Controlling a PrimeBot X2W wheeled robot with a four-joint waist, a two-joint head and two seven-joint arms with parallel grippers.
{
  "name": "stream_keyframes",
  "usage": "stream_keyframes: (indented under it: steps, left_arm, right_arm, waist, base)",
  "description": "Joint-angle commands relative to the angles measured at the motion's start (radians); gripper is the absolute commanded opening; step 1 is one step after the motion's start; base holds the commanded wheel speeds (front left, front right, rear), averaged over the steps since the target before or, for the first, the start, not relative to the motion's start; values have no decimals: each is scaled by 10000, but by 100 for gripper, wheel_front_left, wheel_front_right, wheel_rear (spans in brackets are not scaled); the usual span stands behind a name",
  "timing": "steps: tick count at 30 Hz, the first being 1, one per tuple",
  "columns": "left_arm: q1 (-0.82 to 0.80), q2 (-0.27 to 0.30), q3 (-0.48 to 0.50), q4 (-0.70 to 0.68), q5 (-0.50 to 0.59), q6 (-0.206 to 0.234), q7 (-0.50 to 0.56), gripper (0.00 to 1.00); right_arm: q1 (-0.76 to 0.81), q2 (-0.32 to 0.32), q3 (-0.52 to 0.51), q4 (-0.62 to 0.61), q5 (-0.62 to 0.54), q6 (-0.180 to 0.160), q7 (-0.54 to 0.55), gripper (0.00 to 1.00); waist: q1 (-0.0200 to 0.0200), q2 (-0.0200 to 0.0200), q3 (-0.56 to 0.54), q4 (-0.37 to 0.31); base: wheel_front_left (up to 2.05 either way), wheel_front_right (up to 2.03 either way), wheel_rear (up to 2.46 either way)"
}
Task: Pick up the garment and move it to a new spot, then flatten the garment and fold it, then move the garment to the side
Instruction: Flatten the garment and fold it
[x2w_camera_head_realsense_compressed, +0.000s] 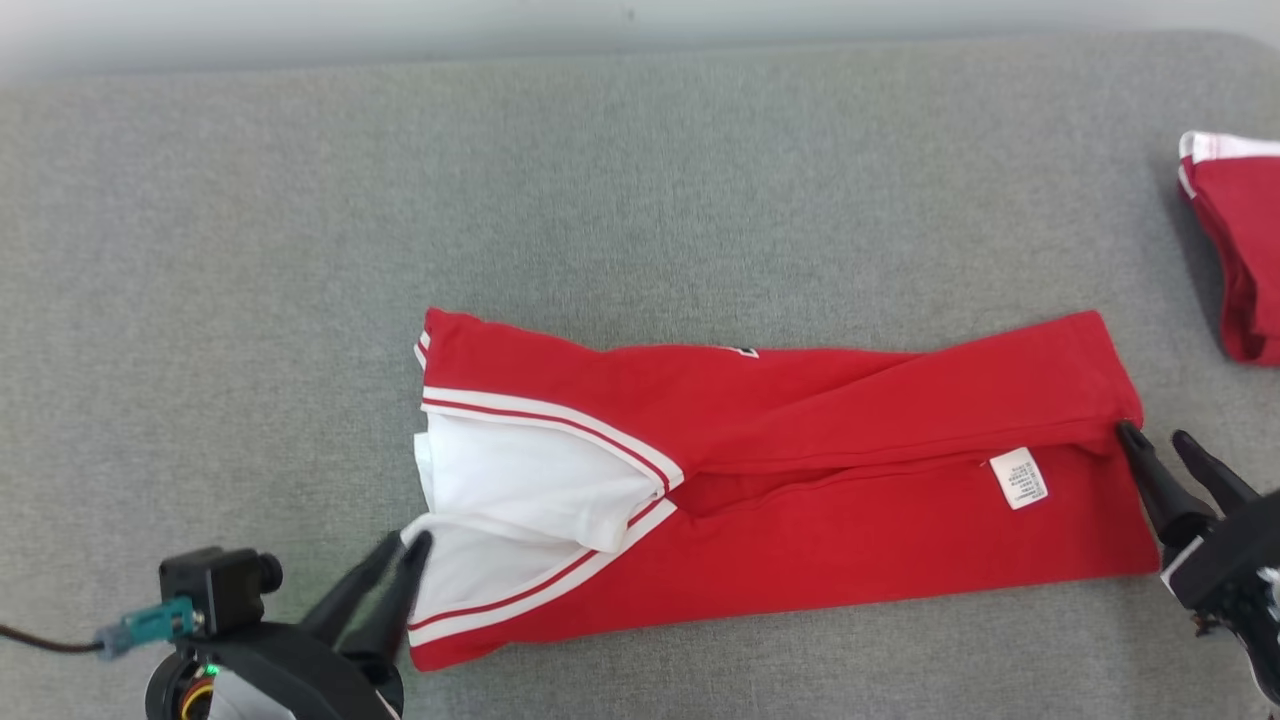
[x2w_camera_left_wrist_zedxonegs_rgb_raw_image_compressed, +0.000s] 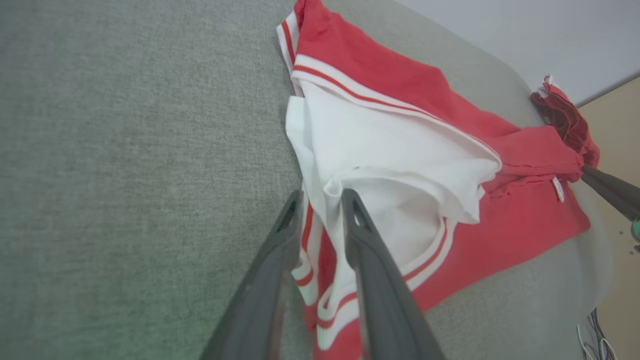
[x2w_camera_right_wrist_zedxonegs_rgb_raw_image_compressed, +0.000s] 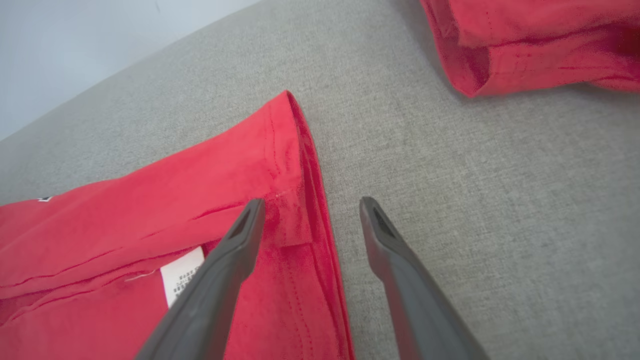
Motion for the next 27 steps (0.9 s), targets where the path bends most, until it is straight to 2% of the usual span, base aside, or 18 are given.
stream_keyframes:
  steps: [1, 10, 13, 16, 19, 27]
  left_arm:
    - [166, -52, -9, 98, 127, 78, -139, 100]
    - [1017, -916, 195, 854, 1268, 1074, -1370, 100]
    - [1331, -1272, 660, 913, 2159, 1436, -1461, 100]
    - [1874, -1767, 1377, 771, 3616, 1721, -1467, 100]
    - [2429, -2233, 2011, 502, 5076, 1792, -1468, 100]
    - [3748, -3461, 2794, 92, 7522, 1147, -1462, 100]
  right_arm:
    - [218, 29, -90, -86, -55, -26, -174, 100]
    - [1707, 567, -567, -767, -451, -26, -2071, 100]
    - [2136, 773, -608, -834, -546, -26, -2489, 100]
    - [2492, 958, -703, -806, -633, -26, -2788, 100]
    - [2737, 1131, -760, -710, -630, -26, -2956, 100]
    - [3175, 1285, -929, -389, -259, -26, -3071, 100]
  waist:
    - [0, 0, -277, 32]
    - [0, 0, -1556, 132]
    - [0, 0, -1907, 226]
    - [0, 0, -2197, 346]
    - [0, 0, -2413, 484]
    - [0, 0, -2750, 1095]
  base:
    - [0, 0, 0]
    - [0, 0, 0]
    - [0, 0, 0]
    - [0, 0, 0]
    - [0, 0, 0]
    - [0, 0, 0]
